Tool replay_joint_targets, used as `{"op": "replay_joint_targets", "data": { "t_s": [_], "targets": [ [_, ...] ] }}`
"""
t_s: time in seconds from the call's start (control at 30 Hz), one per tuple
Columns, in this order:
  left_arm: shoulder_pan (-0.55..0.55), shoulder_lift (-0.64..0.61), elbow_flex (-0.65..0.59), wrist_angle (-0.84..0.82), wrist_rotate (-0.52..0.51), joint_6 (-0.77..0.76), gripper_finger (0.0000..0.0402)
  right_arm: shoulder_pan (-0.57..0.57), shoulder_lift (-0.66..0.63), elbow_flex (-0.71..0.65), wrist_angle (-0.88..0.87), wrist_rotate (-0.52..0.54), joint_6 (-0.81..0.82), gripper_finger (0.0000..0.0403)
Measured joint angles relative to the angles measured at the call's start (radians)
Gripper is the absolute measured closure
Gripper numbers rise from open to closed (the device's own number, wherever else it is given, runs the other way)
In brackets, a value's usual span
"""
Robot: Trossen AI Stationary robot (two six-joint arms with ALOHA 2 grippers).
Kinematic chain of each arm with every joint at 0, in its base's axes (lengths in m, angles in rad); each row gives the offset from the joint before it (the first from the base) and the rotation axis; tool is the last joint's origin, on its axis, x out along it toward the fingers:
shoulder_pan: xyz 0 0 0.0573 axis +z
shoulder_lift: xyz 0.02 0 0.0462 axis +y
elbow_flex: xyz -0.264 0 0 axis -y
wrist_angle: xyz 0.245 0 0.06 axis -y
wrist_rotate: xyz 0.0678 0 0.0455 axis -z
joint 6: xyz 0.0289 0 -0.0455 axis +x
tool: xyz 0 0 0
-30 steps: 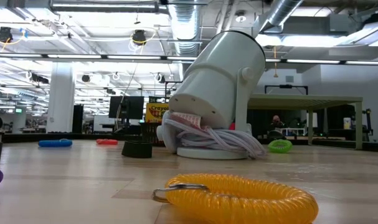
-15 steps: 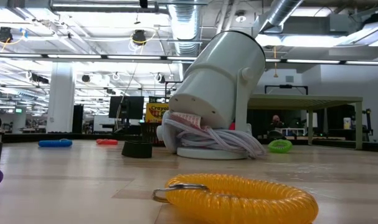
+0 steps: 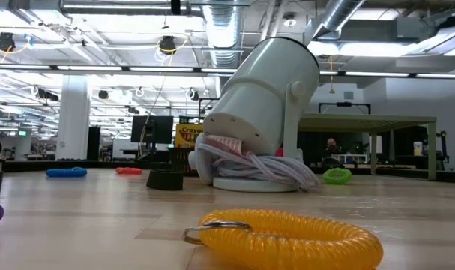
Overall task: Pick & Place Office Desk Supplies
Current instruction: Put the black rubber band into the yellow bin
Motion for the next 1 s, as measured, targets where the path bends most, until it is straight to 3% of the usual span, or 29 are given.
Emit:
{"op": "replay_joint_targets", "data": {
  "t_s": [0.43, 1.0],
  "targets": [
    [0.0, 0.0, 0.0, 0.001, 0.0, -0.003, 0.0309, 0.037, 0.078, 0.0, -0.01, -0.084, 0.0, 0.0392],
    [0.0, 0.0, 0.0, 0.004, 0.0, -0.003, 0.0309, 0.044, 0.037, 0.0, -0.062, -0.095, -0.016, 0.0229]
  ]
}}
